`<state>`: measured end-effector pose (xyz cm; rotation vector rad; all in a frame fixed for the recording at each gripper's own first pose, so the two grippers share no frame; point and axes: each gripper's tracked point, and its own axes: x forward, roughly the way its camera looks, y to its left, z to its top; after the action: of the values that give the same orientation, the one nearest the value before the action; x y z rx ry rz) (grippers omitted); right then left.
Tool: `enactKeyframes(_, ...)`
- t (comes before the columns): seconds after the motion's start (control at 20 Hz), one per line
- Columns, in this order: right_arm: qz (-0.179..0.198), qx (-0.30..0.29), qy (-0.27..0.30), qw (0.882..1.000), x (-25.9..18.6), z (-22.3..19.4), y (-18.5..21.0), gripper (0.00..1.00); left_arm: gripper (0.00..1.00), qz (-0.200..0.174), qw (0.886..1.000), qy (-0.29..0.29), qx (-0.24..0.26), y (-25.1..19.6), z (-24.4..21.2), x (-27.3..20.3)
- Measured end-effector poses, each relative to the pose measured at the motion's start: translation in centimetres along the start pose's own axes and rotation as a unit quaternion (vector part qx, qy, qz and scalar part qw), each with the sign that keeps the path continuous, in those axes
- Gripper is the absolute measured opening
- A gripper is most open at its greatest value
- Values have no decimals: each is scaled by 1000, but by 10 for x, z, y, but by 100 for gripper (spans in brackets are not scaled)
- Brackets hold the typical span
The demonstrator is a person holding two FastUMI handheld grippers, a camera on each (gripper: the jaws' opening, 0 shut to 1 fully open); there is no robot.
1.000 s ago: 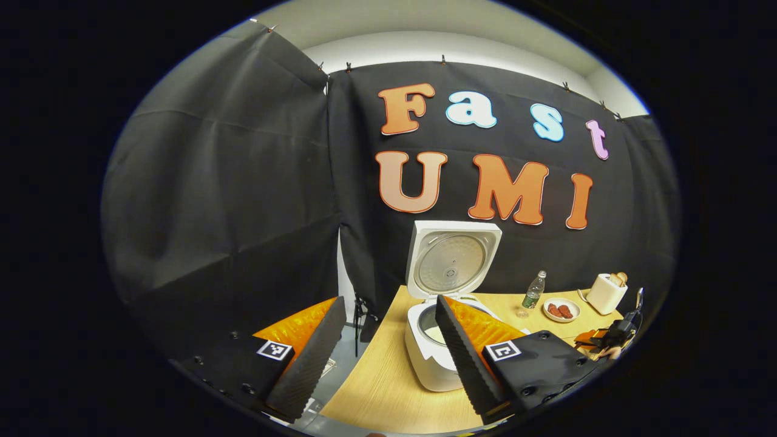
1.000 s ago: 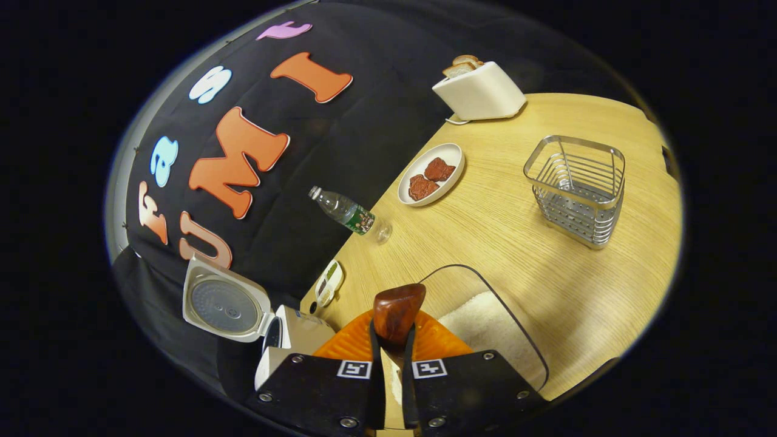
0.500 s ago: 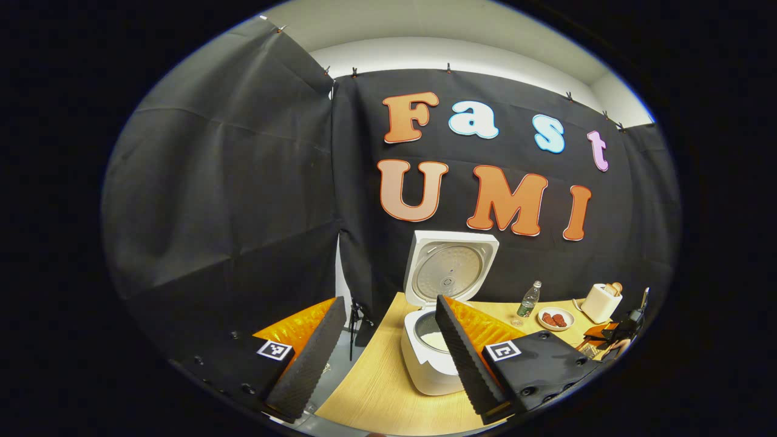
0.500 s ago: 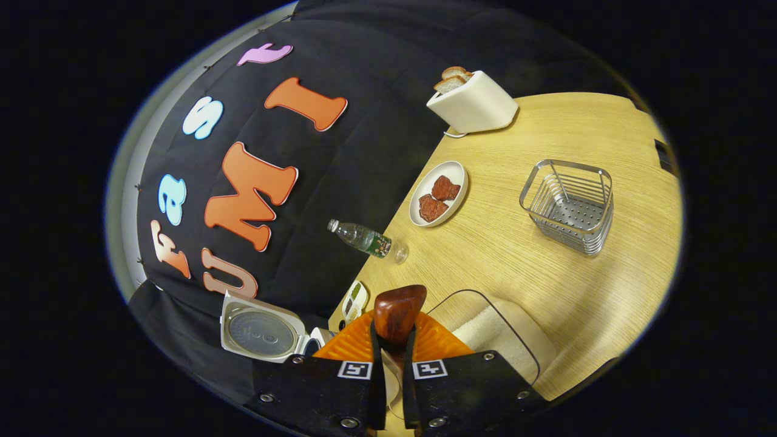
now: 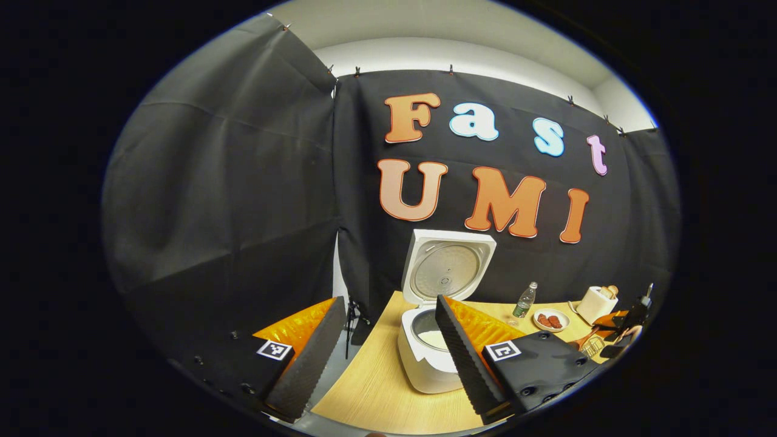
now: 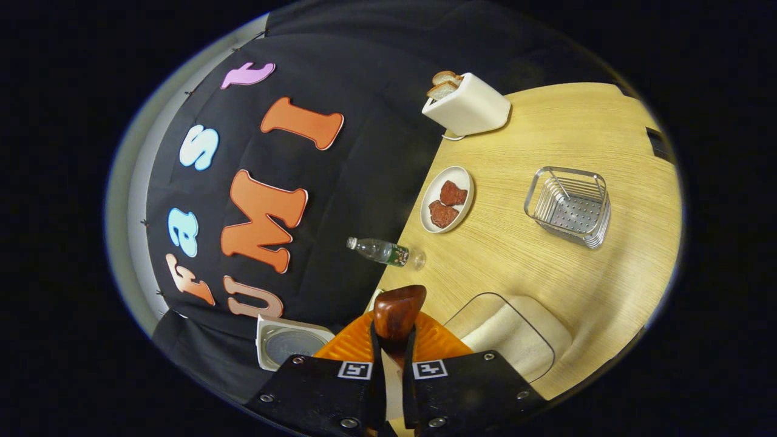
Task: Close the left gripper, press the button to open the rice cooker; take a wooden spoon from the chopstick holder with the right hand, scoop a spoonful of rice and pour it into the rice cooker, then put the wooden spoon back into the chopstick holder.
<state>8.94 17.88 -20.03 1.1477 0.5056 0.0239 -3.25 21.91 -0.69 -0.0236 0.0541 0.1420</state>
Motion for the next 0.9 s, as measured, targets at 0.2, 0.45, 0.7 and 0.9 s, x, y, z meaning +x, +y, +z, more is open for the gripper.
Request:
enactKeyframes(0.2,27,0,16,1000,4,3,45,10,100,5,1000,-6,-4,8,3,-1)
enactKeyframes(0.45,77,5,22,997,21,-1,120,10,100,-8,1000,-12,-10,7,4,-2)
enactKeyframes(0.7,111,-10,35,993,43,-24,188,10,100,-15,1000,-9,-1,4,0,4)
enactKeyframes(0.9,127,-35,46,990,66,-55,229,10,100,-25,1000,3,-8,1,-13,5)
